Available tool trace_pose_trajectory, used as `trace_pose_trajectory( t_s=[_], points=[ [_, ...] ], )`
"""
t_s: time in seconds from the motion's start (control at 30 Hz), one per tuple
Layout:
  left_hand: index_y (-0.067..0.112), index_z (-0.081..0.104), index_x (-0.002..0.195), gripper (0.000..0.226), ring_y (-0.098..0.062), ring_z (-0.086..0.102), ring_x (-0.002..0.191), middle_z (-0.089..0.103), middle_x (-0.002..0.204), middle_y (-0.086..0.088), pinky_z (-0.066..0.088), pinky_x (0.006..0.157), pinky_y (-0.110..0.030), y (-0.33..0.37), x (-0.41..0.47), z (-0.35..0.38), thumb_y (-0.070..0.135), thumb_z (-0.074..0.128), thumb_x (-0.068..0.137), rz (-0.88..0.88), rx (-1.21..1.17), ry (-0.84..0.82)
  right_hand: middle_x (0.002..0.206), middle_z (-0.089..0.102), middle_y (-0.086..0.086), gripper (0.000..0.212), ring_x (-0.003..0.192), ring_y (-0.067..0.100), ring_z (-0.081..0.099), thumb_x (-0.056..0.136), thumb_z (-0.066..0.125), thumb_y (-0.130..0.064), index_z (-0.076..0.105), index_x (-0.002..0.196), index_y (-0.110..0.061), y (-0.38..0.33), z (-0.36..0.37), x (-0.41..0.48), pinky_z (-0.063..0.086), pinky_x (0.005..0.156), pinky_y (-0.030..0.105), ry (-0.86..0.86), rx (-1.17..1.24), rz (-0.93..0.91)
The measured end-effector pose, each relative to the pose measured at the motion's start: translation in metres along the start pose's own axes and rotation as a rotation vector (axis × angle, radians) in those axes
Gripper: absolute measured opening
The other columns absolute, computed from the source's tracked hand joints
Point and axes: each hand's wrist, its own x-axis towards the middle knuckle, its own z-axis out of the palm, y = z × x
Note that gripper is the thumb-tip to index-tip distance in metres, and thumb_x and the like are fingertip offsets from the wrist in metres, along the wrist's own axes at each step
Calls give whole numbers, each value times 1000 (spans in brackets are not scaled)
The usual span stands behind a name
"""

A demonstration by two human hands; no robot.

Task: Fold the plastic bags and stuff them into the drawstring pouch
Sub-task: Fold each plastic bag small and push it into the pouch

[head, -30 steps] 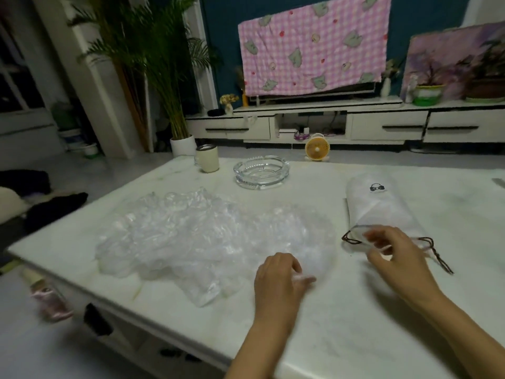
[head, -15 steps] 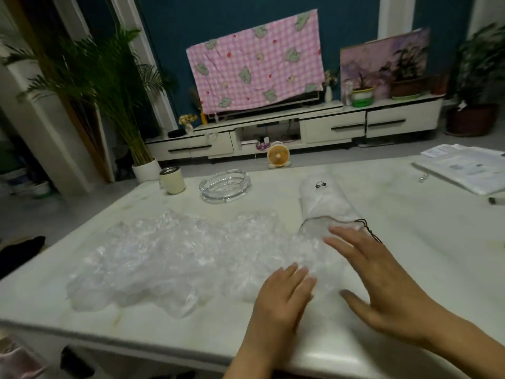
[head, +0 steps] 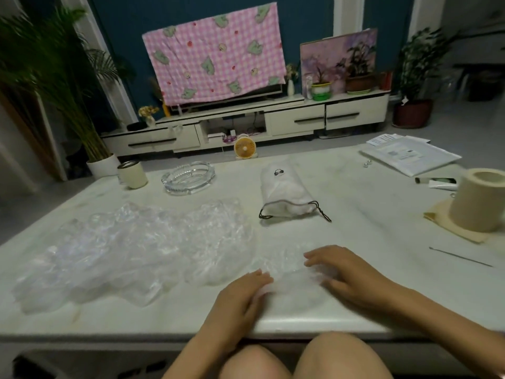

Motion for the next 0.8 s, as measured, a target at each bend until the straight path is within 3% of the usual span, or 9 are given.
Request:
trace_pose_trajectory(
  t_s=[0.07, 0.13, 0.2, 0.27, 0.4, 0.53, 0.6, 0.7, 0.8],
  points=[
    [24, 69, 111, 43, 6, 49, 115, 58, 120, 20, 33, 97, -6, 6, 2, -3, 45, 39, 90, -69, -72, 44, 107, 66, -7, 21, 98, 2, 54, 89, 57, -26, 67, 108, -25, -4, -10, 4, 42, 89, 16, -39, 8, 60],
    [31, 70, 85, 28, 1, 59, 91, 65, 92, 22, 42, 81, -12, 17, 4, -5, 47, 47, 87, -121, -177, 124, 97, 65, -6, 20, 90, 5, 55, 93, 57, -23, 70, 104, -12, -8, -16, 7, 39, 83, 12, -134, 54, 154],
    [36, 62, 69, 17, -1, 56, 72, 62, 75, 15, 40, 67, -13, 28, 9, -4, 45, 55, 82, -221, -273, 206, 81, 63, 2, 25, 76, 11, 54, 92, 59, -28, 68, 88, -4, -8, -17, 12, 41, 76, 24, -145, 133, 233],
    [26, 62, 65, 24, -6, 54, 63, 62, 69, 5, 40, 62, -20, 34, 13, 1, 37, 58, 87, -388, -341, 238, 69, 56, 6, 35, 64, 12, 46, 92, 57, -34, 59, 70, -7, -9, -12, 22, 37, 66, 31, -101, 190, 329],
    [15, 40, 63, 41, -11, 41, 53, 44, 56, 2, 30, 53, -26, 43, 26, 9, 33, 42, 99, -645, -56, 248, 60, 48, -2, 43, 62, 16, 44, 95, 49, -42, 43, 60, -17, -8, 3, 43, 29, 57, 30, -19, 44, 515],
    [15, 43, 95, 25, -19, 58, 72, 56, 79, 3, 34, 56, -29, 45, 37, 14, 36, 31, 101, -652, 332, 172, 75, 54, -3, 37, 81, 24, 52, 96, 44, -47, 38, 69, -21, -11, 13, 52, 28, 61, 32, -1, -241, 560],
    [11, 47, 103, 26, -23, 61, 70, 60, 86, -4, 28, 46, -26, 42, 38, 16, 36, 47, 97, -684, 465, 143, 92, 61, 2, 31, 92, 26, 57, 95, 44, -47, 39, 84, -18, -12, 16, 53, 30, 65, 32, 16, -306, 556],
    [2, 59, 71, 38, -28, 52, 47, 53, 64, -14, 18, 39, -18, 33, 34, 22, 28, 85, 62, -585, 545, 160, 103, 59, 4, 27, 98, 25, 56, 96, 42, -44, 43, 94, -17, -8, 15, 49, 34, 69, 33, 81, -382, 558],
    [2, 58, 56, 40, -30, 51, 51, 52, 63, -15, 24, 40, -23, 31, 30, 25, 29, 88, 57, -564, 564, 166, 110, 55, 6, 30, 104, 25, 51, 99, 39, -38, 51, 108, -12, -2, 12, 43, 37, 76, 33, 105, -488, 572]
  ],
)
